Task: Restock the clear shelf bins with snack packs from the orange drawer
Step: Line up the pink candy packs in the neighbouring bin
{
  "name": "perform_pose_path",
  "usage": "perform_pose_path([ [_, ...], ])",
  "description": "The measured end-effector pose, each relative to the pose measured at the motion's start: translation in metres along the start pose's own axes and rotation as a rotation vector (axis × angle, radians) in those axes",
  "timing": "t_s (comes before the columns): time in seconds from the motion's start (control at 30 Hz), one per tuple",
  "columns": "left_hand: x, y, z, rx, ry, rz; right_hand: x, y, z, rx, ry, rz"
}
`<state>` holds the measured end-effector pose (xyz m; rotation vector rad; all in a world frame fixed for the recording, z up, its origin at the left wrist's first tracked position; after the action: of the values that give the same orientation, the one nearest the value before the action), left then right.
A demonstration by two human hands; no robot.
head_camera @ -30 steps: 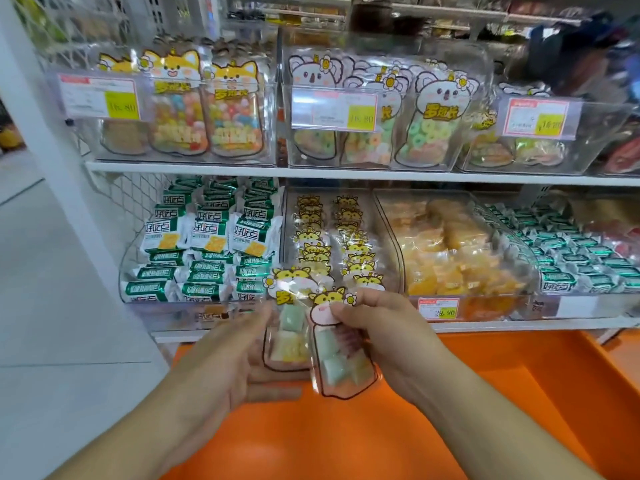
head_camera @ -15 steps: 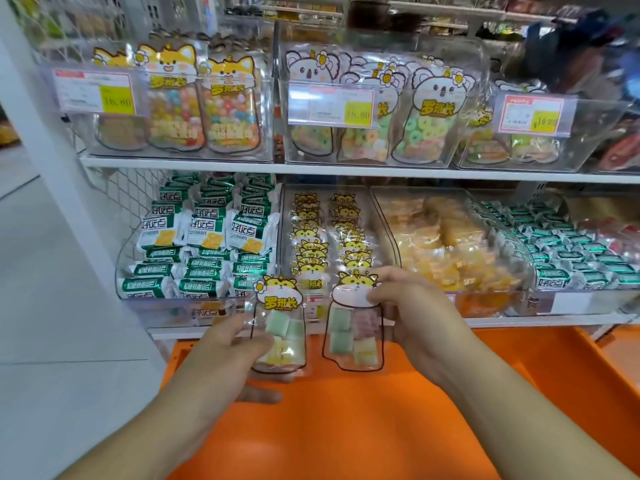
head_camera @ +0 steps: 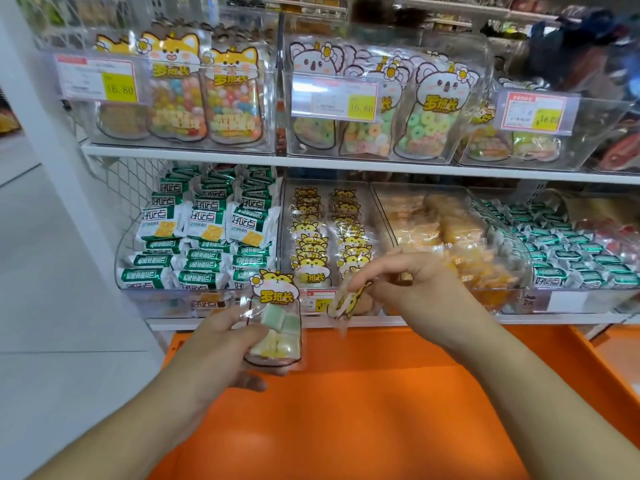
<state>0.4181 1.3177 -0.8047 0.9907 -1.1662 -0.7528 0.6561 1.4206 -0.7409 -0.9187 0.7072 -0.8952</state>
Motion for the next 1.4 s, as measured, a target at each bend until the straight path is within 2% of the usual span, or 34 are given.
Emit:
perform_pose_path([
  [0.17,-0.002,0.0,0.001,-0.02,0.011,-0.02,0.006,-0.002,0.004,-0.028,-0.077,-0.103],
  [0.27,-0.002,0.0,0.001,-0.015,0.028,-0.031,0.008,0.0,0.005,-0.149,-0.119,-0.174],
  [0.37,0.0,0.003,0.0,0.009,0.053,-0.058,0.011,-0.004,0.006,-0.202,-0.135,-0.125],
  [0.53,0.002,0.004,0.001,0.049,0.12,-0.113,0.009,-0.002,0.004,0.121,-0.053,0.026],
  [0.67,-0.001,0.001,0.005,0.037,0.109,-0.145,0.007,-0.002,0.004,-0.118,-0.089,-0.011],
  [0.77,0.0,0.002,0.003,0.067,0.058,-0.107,0.007,0.001,-0.002,-0.144,-0.073,-0.002],
  [0.9,0.005,0.001,-0.01,0.147,-0.138,-0.068,0.007,0.003,-0.014,-0.09,-0.02,-0.012],
  [1.0,0.015,0.001,-0.022,0.033,-0.226,-0.107,0.006,0.005,-0.023,-0.085,0.038,0.016],
  [1.17,0.016,-0.007,-0.031,-0.042,-0.264,-0.123,0.006,0.006,-0.034,0.068,0.15,0.058],
  [1.23,0.016,-0.006,-0.031,0.0,-0.254,-0.127,0.004,0.006,-0.029,0.072,0.199,-0.001],
  [1.27,0.016,-0.006,-0.032,0.021,-0.25,-0.132,0.003,0.007,-0.025,-0.008,0.175,-0.083],
  [1.33,0.015,-0.003,-0.034,0.031,-0.239,-0.14,0.003,0.009,-0.019,-0.22,0.015,-0.24],
  [1.4,0.014,-0.003,-0.036,-0.013,-0.24,-0.17,0.006,0.012,-0.019,-0.279,-0.178,-0.271],
])
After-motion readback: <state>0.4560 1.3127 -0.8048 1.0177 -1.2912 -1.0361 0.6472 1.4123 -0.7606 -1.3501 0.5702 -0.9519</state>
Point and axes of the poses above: each hand's wrist, its own x-axis away from the middle knuckle, its own z-axis out of the back of the hand, y = z × x, the point moved 1 cm from there along -x, towards the middle knuckle, and after that the axes turned 3 degrees about -x, right-handed, at the moved point
